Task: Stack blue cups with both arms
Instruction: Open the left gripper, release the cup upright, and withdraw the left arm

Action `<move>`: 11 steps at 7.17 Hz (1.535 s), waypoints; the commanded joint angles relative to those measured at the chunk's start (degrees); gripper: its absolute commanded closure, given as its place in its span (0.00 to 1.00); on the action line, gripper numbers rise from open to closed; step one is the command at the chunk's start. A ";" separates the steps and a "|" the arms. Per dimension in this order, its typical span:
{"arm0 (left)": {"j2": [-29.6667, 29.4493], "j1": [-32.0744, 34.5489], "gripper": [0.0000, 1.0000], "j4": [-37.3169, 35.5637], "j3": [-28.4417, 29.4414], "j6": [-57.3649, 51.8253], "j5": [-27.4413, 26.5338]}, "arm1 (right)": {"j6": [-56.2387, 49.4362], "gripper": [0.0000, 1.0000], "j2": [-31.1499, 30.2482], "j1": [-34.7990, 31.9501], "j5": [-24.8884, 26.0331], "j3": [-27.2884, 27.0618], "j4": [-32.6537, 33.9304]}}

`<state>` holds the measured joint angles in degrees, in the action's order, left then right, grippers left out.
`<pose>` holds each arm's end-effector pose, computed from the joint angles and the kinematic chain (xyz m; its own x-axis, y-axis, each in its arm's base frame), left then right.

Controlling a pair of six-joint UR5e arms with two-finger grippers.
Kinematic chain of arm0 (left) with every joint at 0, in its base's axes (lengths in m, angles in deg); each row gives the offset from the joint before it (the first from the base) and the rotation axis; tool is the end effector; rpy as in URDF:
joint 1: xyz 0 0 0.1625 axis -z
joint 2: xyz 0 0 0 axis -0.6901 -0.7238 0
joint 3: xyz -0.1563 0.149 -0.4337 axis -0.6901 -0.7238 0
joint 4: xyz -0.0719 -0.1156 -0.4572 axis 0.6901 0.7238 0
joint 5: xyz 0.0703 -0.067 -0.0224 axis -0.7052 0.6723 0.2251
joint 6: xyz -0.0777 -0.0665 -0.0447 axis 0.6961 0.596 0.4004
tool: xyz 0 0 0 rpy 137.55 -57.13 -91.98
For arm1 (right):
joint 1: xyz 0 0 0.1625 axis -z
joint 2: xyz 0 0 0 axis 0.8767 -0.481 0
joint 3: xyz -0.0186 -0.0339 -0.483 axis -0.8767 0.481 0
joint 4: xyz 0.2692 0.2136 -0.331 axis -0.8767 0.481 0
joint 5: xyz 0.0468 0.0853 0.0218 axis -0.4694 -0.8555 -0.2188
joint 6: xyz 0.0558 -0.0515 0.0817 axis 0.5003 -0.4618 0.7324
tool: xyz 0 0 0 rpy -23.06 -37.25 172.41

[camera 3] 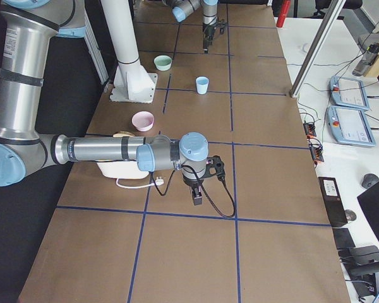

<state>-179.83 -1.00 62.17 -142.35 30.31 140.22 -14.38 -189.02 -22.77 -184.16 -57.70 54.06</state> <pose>0.4262 -0.5071 0.2720 0.6917 0.3042 -0.6550 -0.1862 0.9514 0.2453 0.0062 -0.4557 0.6791 0.6733 -0.2627 0.6911 0.1731 0.9648 0.1981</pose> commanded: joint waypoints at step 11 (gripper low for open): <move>38.86 47.10 0.00 0.45 3.60 -52.75 18.43 | 18.64 0.01 2.95 7.53 0.52 0.80 -6.27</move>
<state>-141.07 46.03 62.62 -138.68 -22.47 158.61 -1.97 -186.72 -18.35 -183.78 -57.26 52.28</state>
